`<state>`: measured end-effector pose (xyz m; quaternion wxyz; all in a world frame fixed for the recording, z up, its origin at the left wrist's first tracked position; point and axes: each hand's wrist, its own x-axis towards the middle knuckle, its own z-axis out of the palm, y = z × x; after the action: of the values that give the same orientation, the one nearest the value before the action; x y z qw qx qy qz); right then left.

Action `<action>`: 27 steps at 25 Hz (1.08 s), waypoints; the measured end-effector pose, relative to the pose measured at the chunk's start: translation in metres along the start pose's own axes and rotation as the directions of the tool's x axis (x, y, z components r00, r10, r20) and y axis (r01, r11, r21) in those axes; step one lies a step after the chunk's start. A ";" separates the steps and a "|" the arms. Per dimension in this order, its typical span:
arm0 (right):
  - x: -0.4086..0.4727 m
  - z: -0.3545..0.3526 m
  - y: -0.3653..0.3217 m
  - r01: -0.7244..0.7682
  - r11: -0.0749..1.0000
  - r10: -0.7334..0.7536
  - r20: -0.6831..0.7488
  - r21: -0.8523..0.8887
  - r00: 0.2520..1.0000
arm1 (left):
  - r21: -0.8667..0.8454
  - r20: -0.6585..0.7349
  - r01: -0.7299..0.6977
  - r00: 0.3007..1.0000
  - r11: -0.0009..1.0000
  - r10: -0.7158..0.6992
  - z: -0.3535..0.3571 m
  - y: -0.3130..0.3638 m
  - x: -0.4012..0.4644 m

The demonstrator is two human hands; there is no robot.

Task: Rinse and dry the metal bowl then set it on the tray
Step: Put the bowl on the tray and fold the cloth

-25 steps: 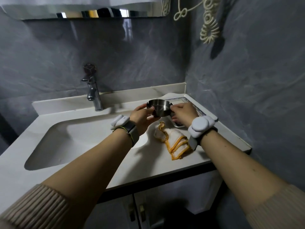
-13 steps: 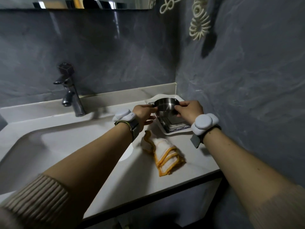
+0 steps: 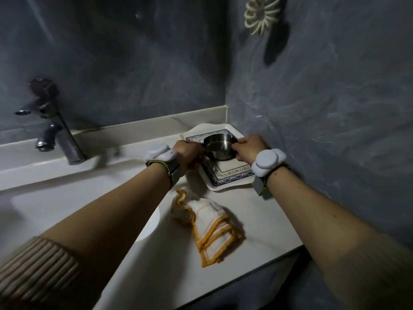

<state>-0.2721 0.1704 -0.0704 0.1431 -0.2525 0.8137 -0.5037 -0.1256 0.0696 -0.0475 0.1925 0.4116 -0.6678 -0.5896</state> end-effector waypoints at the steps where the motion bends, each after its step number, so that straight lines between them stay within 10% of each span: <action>1: 0.001 0.001 0.000 -0.003 1.000 0.003 -0.002 -0.008 1.000 | 0.013 0.003 0.007 1.000 1.000 -0.008 -0.001 0.000 0.002; 27: -0.077 -0.013 -0.016 0.102 0.986 -0.114 -0.083 -0.133 0.990 | 0.266 0.081 -0.126 0.991 0.956 0.108 -0.063 -0.019 -0.083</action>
<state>-0.2099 0.2167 -0.0519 0.0623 -0.2821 0.8350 -0.4683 -0.0242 0.0952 -0.0318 0.1471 0.3743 -0.7711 -0.4937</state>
